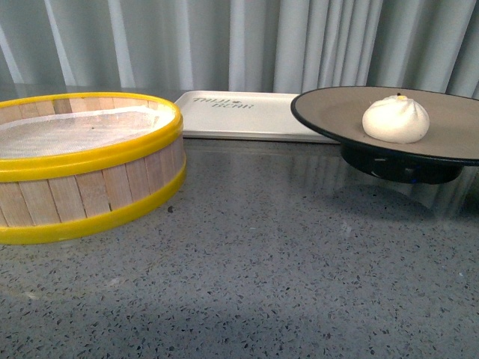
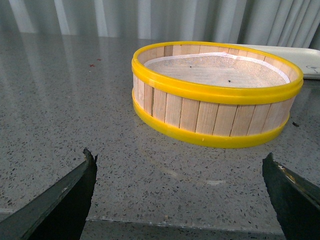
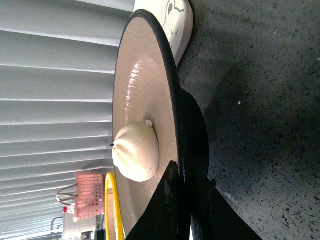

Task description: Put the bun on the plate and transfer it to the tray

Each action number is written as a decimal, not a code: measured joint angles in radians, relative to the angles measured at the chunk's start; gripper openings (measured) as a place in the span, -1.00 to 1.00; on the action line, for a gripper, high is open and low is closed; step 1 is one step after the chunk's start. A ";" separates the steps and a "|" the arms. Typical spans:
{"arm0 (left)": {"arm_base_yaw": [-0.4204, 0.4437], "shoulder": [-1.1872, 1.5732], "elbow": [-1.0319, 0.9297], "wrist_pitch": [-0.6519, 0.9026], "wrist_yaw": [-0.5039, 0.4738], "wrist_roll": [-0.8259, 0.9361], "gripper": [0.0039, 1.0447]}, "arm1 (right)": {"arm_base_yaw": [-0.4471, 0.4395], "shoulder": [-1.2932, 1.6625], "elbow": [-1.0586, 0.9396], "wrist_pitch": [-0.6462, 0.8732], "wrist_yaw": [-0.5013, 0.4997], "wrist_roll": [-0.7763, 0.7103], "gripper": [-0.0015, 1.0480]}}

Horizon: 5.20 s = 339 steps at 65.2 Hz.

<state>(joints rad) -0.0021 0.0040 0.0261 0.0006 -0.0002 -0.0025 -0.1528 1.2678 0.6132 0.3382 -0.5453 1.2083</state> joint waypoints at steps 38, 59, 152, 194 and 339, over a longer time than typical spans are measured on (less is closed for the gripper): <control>0.000 0.000 0.000 0.000 0.000 0.000 0.88 | -0.084 0.241 0.254 0.187 -0.013 0.083 -0.94; 0.000 0.000 0.000 0.000 0.000 0.000 0.88 | 0.008 0.457 0.582 0.062 0.026 0.144 -0.94; 0.000 0.000 0.000 0.000 0.000 0.000 0.88 | 0.097 0.795 0.876 -0.109 0.066 0.087 -0.51; 0.000 0.000 0.000 0.000 0.000 0.000 0.88 | 0.007 0.536 0.657 -0.117 0.175 0.021 0.84; 0.000 0.000 0.000 0.000 0.000 0.000 0.88 | 0.149 -1.035 -0.608 -0.102 0.544 -1.205 -0.97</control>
<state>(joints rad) -0.0021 0.0036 0.0261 0.0006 -0.0006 -0.0025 -0.0036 0.2333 0.0048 0.2359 -0.0010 0.0029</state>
